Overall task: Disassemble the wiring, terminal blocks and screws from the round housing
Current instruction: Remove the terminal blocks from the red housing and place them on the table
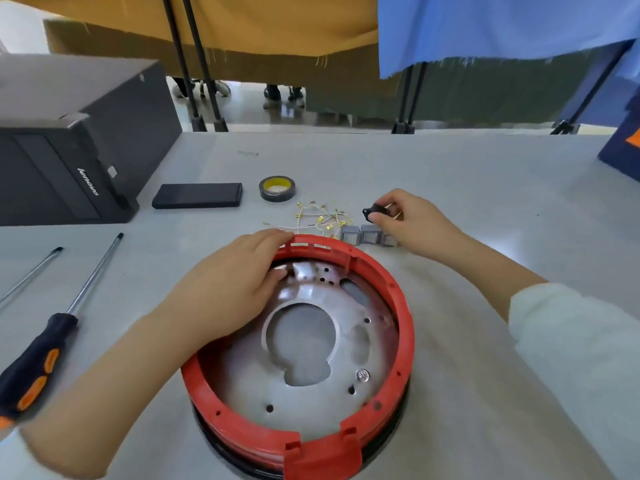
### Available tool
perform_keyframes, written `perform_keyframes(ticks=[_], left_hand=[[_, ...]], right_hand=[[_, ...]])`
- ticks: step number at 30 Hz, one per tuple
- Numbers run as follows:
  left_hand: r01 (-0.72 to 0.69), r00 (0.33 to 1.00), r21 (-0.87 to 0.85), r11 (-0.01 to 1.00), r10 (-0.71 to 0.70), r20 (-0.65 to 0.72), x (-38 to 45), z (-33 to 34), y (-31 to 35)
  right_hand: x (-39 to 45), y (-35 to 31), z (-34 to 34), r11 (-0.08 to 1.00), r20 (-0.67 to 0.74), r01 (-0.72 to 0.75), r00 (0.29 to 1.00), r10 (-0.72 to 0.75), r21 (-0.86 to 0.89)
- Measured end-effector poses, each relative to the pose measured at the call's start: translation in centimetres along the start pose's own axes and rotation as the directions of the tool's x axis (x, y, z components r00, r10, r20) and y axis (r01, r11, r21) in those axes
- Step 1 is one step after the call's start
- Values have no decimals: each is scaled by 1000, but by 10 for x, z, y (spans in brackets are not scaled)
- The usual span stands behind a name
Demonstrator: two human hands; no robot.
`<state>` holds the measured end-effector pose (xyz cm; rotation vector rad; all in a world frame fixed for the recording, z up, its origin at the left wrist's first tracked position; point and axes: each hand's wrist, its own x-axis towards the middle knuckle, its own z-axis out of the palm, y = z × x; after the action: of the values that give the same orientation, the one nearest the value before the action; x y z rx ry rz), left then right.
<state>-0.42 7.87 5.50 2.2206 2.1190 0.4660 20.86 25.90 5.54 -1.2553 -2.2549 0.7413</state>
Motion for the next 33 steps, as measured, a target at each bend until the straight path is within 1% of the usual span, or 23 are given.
perform_keyframes(ticks=[2, 4, 8, 12, 15, 17, 18, 19, 21, 23, 24, 26, 28, 29, 31, 33], left_hand=[[-2, 1000, -9, 1000, 2, -9, 0, 0, 1], [-6, 1000, -18, 1000, 5, -19, 0, 0, 2], [-11, 999, -31, 999, 10, -31, 1, 1, -1], [-2, 999, -55, 998, 1, -33, 1, 1, -1], [-2, 1000, -50, 999, 1, -23, 1, 1, -1], [-1, 1000, -47, 999, 0, -22, 1, 1, -1], [-1, 1000, -47, 999, 0, -24, 1, 1, -1], [-2, 1000, -49, 999, 0, -26, 1, 2, -1], [-4, 999, -50, 999, 2, -32, 1, 2, -1], [3, 999, -53, 999, -5, -39, 1, 3, -1], [9, 999, -62, 998, -11, -43, 1, 2, -1], [15, 998, -108, 994, -21, -61, 2, 1, -1], [6, 993, -171, 985, -27, -117, 1, -3, 1], [-3, 989, -187, 982, -25, -147, -1, -6, 2], [-21, 984, -182, 983, -12, -176, -9, -9, 4], [-28, 987, -170, 985, 1, -159, -21, -11, 6]], right_hand=[[25, 10, 11, 982, 27, 28, 999, -24, -189], [44, 17, 20, 944, 37, 26, 999, -15, -329], [63, 25, 31, 901, 66, -22, 996, 56, -434], [67, 24, 32, 860, 156, -31, 980, 128, -510], [63, 19, 28, 860, 188, -61, 966, 179, -507], [54, 10, 26, 860, 165, -77, 969, 184, -505], [47, 4, 24, 863, 137, -73, 977, 163, -500], [40, -4, 22, 874, 101, -51, 988, 114, -483], [22, -20, 16, 922, 40, 57, 998, -45, -383], [-3, -38, 9, 956, 13, 192, 981, -194, -222], [-19, -49, 7, 955, 21, 254, 967, -254, -150], [-54, -69, 5, 923, 97, 379, 923, -372, -67], [-88, -86, 7, 885, 256, 466, 854, -452, 7], [-104, -94, 9, 880, 348, 473, 819, -456, 40], [-128, -107, 14, 902, 507, 427, 765, -397, 63], [-149, -116, 19, 917, 606, 397, 723, -331, 27]])
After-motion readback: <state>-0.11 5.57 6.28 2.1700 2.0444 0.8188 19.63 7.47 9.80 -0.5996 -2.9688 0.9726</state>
